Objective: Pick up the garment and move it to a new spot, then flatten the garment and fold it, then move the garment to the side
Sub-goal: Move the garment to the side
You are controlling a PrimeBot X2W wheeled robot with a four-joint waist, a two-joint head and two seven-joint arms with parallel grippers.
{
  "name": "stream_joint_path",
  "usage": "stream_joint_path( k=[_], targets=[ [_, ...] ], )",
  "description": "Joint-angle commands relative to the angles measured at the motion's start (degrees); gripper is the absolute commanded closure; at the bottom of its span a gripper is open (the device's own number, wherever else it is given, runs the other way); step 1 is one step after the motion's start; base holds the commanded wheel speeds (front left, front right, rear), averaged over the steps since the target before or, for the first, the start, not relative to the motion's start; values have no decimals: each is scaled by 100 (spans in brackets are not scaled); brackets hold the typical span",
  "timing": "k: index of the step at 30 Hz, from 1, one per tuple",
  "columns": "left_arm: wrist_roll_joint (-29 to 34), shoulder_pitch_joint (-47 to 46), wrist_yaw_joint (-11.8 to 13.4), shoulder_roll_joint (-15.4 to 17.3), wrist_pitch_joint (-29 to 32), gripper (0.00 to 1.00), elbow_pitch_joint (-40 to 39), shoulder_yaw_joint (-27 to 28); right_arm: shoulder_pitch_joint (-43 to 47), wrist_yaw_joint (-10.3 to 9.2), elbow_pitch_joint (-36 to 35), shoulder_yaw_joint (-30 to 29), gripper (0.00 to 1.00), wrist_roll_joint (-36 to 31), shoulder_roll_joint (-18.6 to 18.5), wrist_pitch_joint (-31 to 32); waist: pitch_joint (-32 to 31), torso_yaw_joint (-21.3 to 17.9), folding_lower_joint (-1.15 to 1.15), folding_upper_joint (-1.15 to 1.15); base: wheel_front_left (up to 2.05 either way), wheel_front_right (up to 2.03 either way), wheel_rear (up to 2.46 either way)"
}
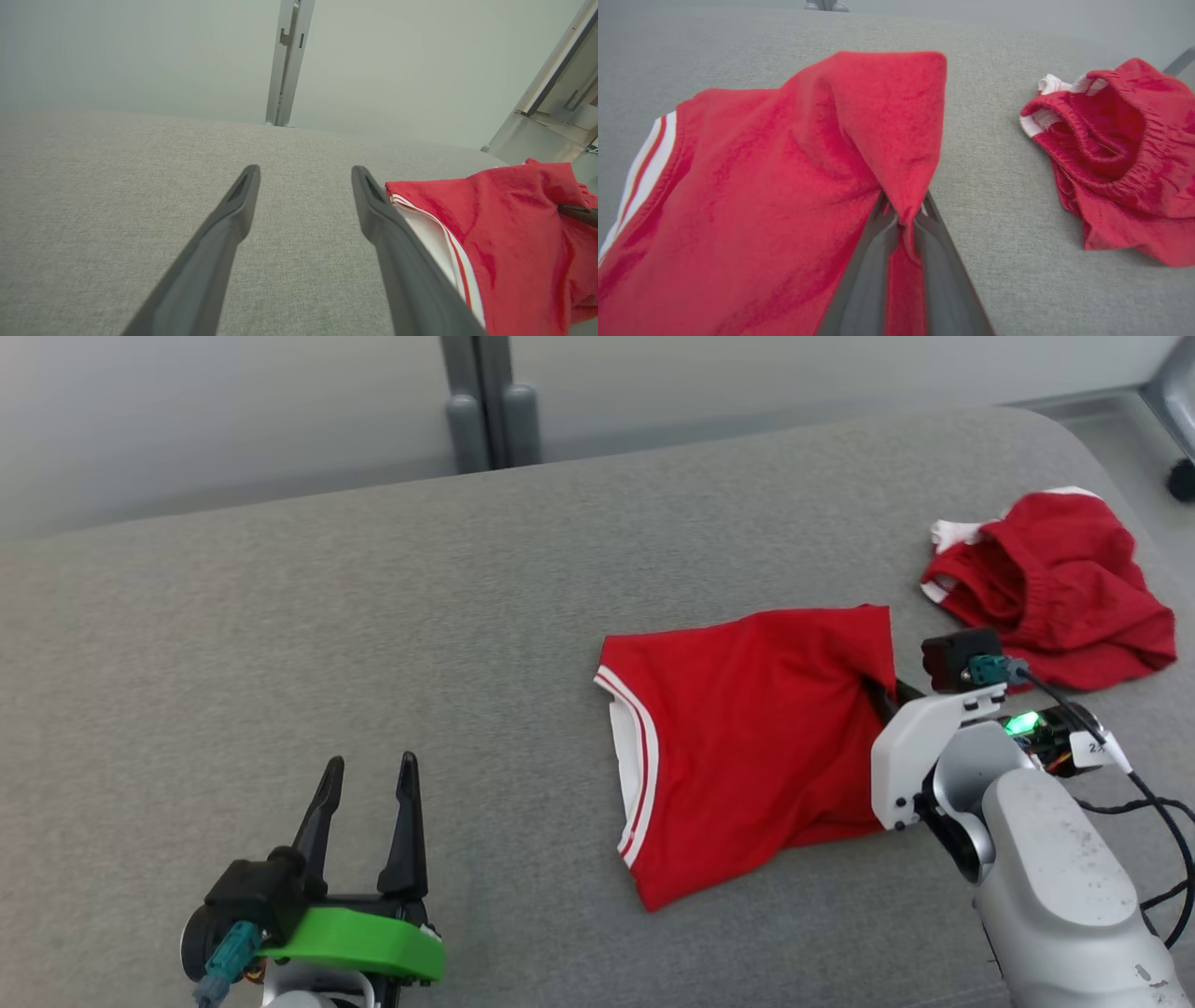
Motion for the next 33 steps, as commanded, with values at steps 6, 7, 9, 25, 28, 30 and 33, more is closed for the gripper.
stream_joint_path(
  k=[6, 7, 9, 25, 28, 30, 33],
  targets=[
    [282, -390, -82, 120, 0, 0, 31, 22, -311, -9, -190, -168, 100, 11, -52, -41, 831, -1627, 0, 0, 0, 0, 0],
    [301, -431, -85, 144, 0, 0, 40, 25, -364, -9, -200, -149, 100, 18, -34, -59, 896, -1765, 0, 0, 0, 0, 0],
    [350, -511, -110, 162, 0, 0, 89, -32, -435, -9, -182, -175, 100, 43, -15, -100, 972, -1925, 0, 0, 0, 0, 0],
    [319, -692, -159, 215, 0, 0, 302, -309, -1306, -9, 28, 106, 100, -35, -183, -176, 1054, -1852, 0, 0, 0, 0, 0],
    [335, -707, -162, 185, 1, 0, 235, -325, -1651, -9, 47, 184, 100, -107, -362, -104, 1061, -1681, 0, 0, 0, 0, 0],
    [357, -703, -163, 174, 0, 0, 228, -356, -1879, -9, 54, 204, 100, -123, -475, -69, 1078, -1570, 0, 0, 0, 0, 0],
    [367, -705, -165, 162, 0, 0, 214, -369, -2178, -9, 137, 168, 100, -1, -602, 1, 1121, -1426, 0, 0, 0, 0, 0]
  ],
)
